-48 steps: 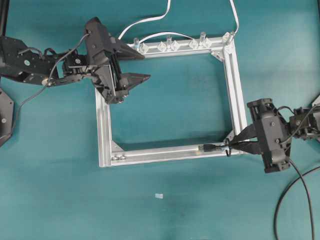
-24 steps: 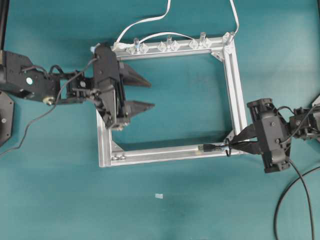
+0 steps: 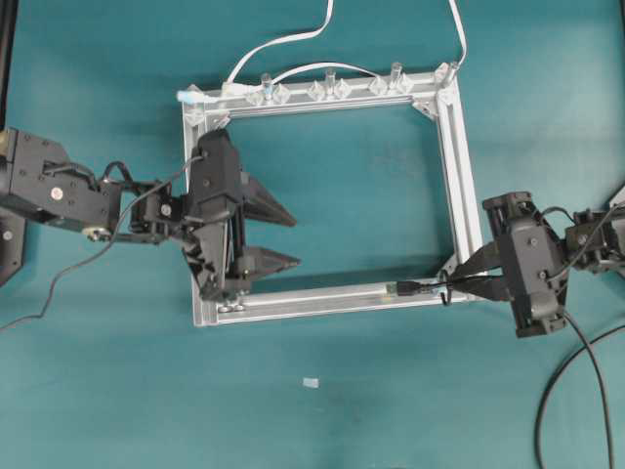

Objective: Insert the wire through the string loop located on the right side.
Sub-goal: 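Move the left gripper down along the frame toward the plug, then grasp the USB plug tip with the left gripper beyond the loop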

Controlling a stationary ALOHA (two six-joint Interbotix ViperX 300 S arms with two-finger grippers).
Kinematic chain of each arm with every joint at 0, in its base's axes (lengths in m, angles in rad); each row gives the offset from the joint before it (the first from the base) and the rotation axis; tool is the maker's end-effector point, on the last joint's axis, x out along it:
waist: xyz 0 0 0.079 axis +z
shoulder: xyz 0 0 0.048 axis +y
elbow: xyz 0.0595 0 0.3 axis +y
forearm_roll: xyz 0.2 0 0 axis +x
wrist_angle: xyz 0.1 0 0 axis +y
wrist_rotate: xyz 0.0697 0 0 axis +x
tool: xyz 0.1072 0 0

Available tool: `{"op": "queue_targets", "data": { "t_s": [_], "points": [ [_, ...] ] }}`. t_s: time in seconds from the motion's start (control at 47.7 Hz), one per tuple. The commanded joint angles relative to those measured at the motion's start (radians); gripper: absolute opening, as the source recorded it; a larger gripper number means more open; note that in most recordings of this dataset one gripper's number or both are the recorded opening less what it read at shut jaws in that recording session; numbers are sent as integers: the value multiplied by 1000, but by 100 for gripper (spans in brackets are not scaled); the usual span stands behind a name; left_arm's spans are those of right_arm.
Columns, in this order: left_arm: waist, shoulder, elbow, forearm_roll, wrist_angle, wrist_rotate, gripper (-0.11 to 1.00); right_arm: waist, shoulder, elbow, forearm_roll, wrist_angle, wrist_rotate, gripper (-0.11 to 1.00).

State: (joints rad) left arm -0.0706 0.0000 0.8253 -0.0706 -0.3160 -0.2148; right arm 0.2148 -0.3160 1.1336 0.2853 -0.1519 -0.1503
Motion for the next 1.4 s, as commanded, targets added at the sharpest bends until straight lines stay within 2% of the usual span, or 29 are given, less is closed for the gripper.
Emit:
{"op": "queue_targets", "data": {
  "t_s": [0.0,0.251,0.817,1.069,1.383],
  "points": [
    [-28,-15,-29,3,-5,-26,72,-2,-6,-11,-2,-9,-2,7],
    [-77,-6,-34,3,3,-77,72,-2,-6,-9,0,-9,0,7],
    [-92,55,-87,5,21,-69,72,-2,-6,-9,-2,-11,-2,7],
    [-87,130,-169,8,20,-61,72,-2,-6,-9,-2,-31,0,7],
    [-75,261,-322,12,15,-58,72,-2,-8,-8,-2,-31,-2,7]
  ]
}}
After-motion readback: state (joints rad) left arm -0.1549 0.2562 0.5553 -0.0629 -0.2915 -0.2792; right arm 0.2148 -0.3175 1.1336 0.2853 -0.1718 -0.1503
